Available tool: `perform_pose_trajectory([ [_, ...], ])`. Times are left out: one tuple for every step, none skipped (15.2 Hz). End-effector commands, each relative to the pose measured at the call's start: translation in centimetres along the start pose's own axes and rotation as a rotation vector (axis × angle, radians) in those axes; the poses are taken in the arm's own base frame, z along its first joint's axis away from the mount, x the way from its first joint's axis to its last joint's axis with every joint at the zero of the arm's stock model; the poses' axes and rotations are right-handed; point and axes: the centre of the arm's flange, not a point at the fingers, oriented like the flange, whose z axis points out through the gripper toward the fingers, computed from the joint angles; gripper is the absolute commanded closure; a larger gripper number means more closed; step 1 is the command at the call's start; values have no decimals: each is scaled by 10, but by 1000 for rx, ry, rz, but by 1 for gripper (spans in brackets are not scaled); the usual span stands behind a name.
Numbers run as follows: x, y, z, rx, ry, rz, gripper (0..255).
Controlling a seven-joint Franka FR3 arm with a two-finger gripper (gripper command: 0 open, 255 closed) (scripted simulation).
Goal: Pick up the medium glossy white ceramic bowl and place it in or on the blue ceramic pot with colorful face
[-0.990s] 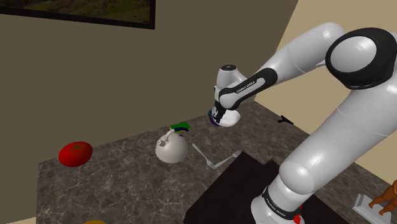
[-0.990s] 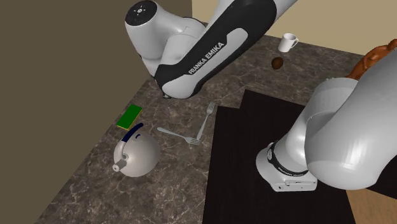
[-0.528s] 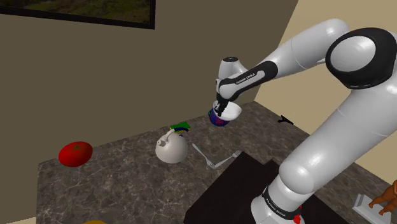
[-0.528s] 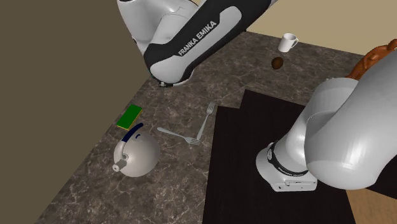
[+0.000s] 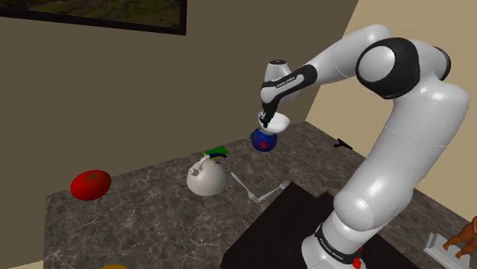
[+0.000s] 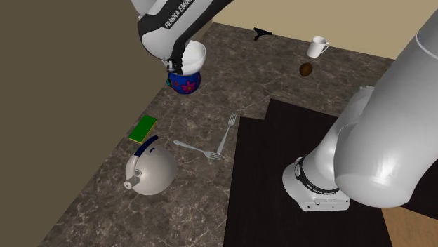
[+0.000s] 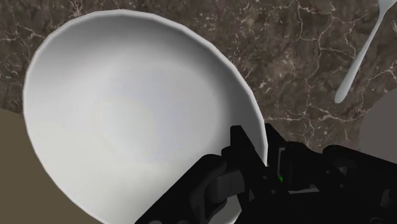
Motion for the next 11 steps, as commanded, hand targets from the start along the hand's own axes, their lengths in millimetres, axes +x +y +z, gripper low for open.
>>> perform_pose_trajectory([
  [14, 25, 4, -1, 1, -1, 255],
  [20, 37, 5, -1, 1, -1, 255],
  [26, 49, 6, -1, 1, -1, 255],
  [32, 60, 8, -1, 1, -1, 255],
  [38, 72, 9, -1, 1, -1, 255],
  [44, 84, 10, -1, 1, -1, 255],
  [49, 95, 11, -1, 1, -1, 255],
  [49, 93, 16, -1, 1, -1, 255],
  [50, 92, 22, -1, 1, -1, 255],
  [50, 91, 27, -1, 1, -1, 255],
  [50, 90, 32, -1, 1, -1, 255],
])
